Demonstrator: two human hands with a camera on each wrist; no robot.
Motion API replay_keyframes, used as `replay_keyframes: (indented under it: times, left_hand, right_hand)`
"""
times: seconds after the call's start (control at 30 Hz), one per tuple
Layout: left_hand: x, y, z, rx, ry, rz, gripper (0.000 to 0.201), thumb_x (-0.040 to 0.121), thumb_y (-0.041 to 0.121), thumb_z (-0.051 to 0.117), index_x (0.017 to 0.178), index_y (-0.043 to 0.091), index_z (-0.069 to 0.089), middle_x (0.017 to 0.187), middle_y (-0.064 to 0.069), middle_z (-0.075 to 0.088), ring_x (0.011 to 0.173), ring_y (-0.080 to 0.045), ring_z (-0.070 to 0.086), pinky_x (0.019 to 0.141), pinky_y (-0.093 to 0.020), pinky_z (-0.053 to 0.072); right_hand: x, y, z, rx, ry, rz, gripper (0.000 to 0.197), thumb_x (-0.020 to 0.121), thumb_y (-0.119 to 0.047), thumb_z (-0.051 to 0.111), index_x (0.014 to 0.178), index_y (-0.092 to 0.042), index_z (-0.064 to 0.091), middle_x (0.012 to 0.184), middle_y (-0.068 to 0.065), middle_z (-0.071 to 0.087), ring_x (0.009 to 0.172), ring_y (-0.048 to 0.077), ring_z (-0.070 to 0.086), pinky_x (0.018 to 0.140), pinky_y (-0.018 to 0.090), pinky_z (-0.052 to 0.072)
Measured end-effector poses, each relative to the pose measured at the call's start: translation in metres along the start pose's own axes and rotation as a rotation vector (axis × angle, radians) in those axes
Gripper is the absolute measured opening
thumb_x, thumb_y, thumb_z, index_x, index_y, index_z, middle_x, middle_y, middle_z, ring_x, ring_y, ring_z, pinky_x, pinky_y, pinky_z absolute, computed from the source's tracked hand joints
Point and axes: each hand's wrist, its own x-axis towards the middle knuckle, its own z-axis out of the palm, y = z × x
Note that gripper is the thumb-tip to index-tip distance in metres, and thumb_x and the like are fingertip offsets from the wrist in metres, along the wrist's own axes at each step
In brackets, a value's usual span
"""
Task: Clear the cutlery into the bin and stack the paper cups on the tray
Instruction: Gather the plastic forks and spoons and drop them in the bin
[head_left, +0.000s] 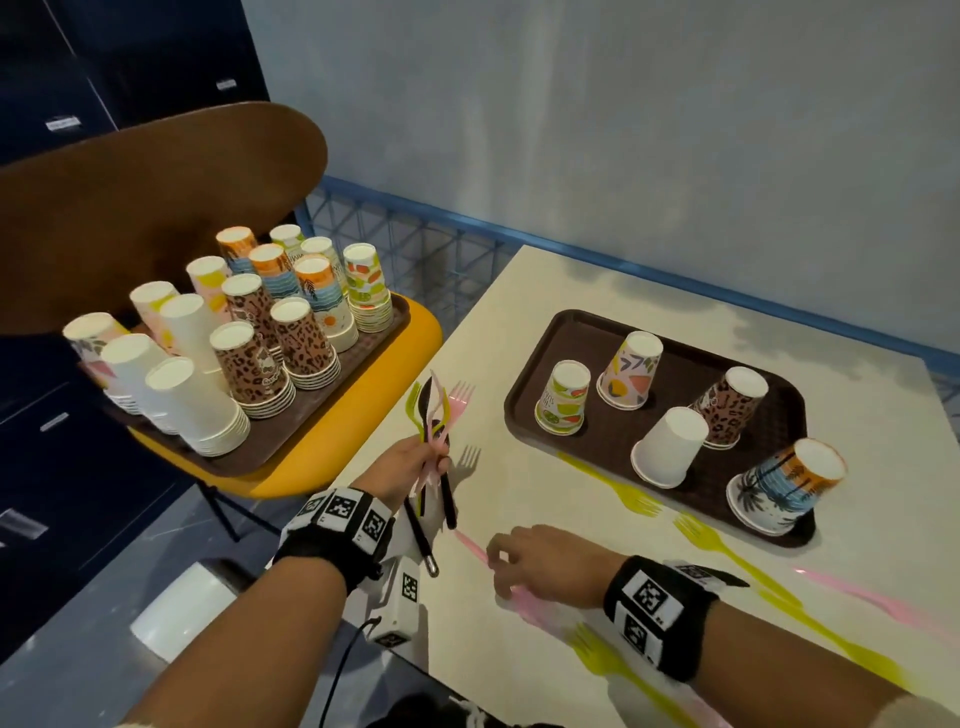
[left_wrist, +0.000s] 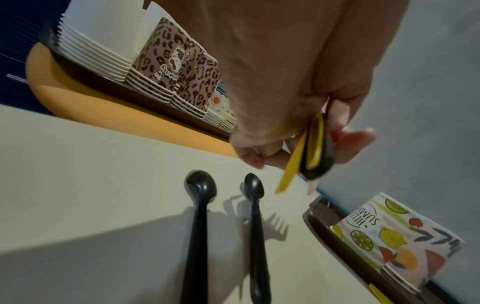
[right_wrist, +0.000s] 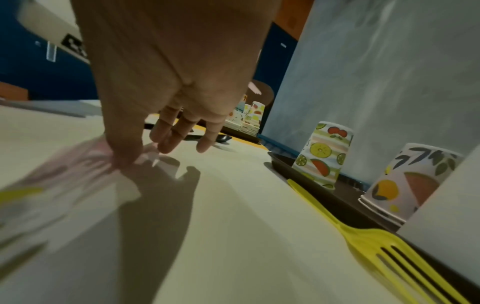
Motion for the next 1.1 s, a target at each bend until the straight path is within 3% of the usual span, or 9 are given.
replay_keyframes:
  times: [0.17,0.3,0.37,0.43,0.53,0.67,0.87,1.0,1.1]
  left_hand:
    - [0.001,-0.004,0.004,-0.099,0.139,0.009,0.029,0.095,0.0,0.034,0.072,0.01,0.049,0.049,0.002,0.048,0.037,-0.006,0.043,0.042,-0.018,0.042]
    - [0.0,-0.005,0.001,-0.034,0.24,0.02,0.027,0.095,0.009,0.039,0.071,0.016,0.048,0.045,0.007,0.042,0.041,-0.01,0.033,0.042,-0.021,0.029]
    - [0.0,-0.004,-0.004,-0.053,0.261,0.028,0.031,0.098,0.018,0.04,0.068,0.016,0.045,0.036,0.008,0.038,0.038,-0.008,0.029,0.038,-0.019,0.024]
    - [-0.001,-0.003,-0.011,-0.052,0.26,0.044,0.036,0.098,0.029,0.041,0.065,0.015,0.042,0.034,0.008,0.034,0.034,-0.005,0.026,0.037,-0.018,0.022]
    - [-0.003,-0.004,-0.025,-0.022,0.246,0.053,0.037,0.097,0.029,0.045,0.063,0.016,0.036,0.033,0.007,0.032,0.032,-0.003,0.023,0.036,-0.017,0.021]
    - [-0.003,-0.007,-0.04,-0.02,0.217,0.045,0.035,0.096,0.025,0.046,0.064,0.015,0.036,0.04,0.008,0.033,0.034,-0.005,0.027,0.037,-0.018,0.025]
    - [0.003,-0.011,-0.063,0.012,0.154,0.064,0.028,0.098,0.019,0.043,0.07,0.012,0.044,0.042,0.006,0.047,0.032,-0.004,0.034,0.039,-0.017,0.031]
    - [0.013,-0.01,-0.074,0.036,0.129,0.087,0.016,0.097,0.018,0.045,0.082,0.014,0.048,0.058,-0.002,0.047,0.033,-0.004,0.035,0.041,-0.019,0.033]
    - [0.019,-0.007,-0.078,-0.057,0.127,0.101,0.02,0.098,0.011,0.041,0.081,0.019,0.045,0.062,-0.003,0.048,0.035,-0.005,0.04,0.041,-0.018,0.037]
  right_hand:
    - [0.001,0.011,0.006,-0.086,0.125,-0.01,0.003,0.076,-0.024,0.066,0.077,-0.026,0.064,0.099,-0.004,0.065,0.076,0.019,0.062,0.06,0.025,0.052]
    - [0.015,0.008,-0.011,0.0,0.393,0.179,0.011,0.085,-0.034,0.049,0.087,-0.028,0.059,0.09,-0.009,0.067,0.085,0.012,0.061,0.091,0.028,0.039]
    - [0.028,0.003,-0.026,0.211,0.465,0.352,0.023,0.092,-0.035,0.04,0.097,-0.02,0.056,0.089,0.001,0.069,0.082,0.022,0.061,0.082,0.034,0.045]
    - [0.047,0.0,-0.039,0.397,0.461,0.532,0.026,0.096,-0.035,0.04,0.103,-0.013,0.052,0.087,0.01,0.066,0.079,0.029,0.058,0.064,0.033,0.037]
    - [0.082,0.0,-0.044,0.573,0.484,0.734,0.022,0.094,-0.028,0.048,0.1,-0.008,0.052,0.091,0.012,0.058,0.085,0.027,0.054,0.062,0.027,0.027]
    - [0.122,0.001,-0.034,0.592,0.386,0.918,0.045,0.088,-0.03,0.059,0.118,-0.001,0.043,0.122,0.015,0.046,0.112,0.029,0.05,0.09,0.029,0.039]
    - [0.144,0.002,-0.029,0.561,0.324,1.052,0.032,0.092,-0.01,0.044,0.12,0.003,0.043,0.126,0.023,0.047,0.116,0.035,0.048,0.094,0.038,0.041]
    - [0.147,0.002,-0.029,0.522,0.262,1.122,0.029,0.095,-0.009,0.035,0.122,-0.001,0.042,0.127,0.017,0.049,0.118,0.03,0.049,0.094,0.033,0.04]
    - [0.149,0.0,-0.03,0.613,0.293,1.113,0.026,0.093,-0.008,0.037,0.117,-0.001,0.044,0.113,0.017,0.052,0.112,0.032,0.053,0.078,0.033,0.039]
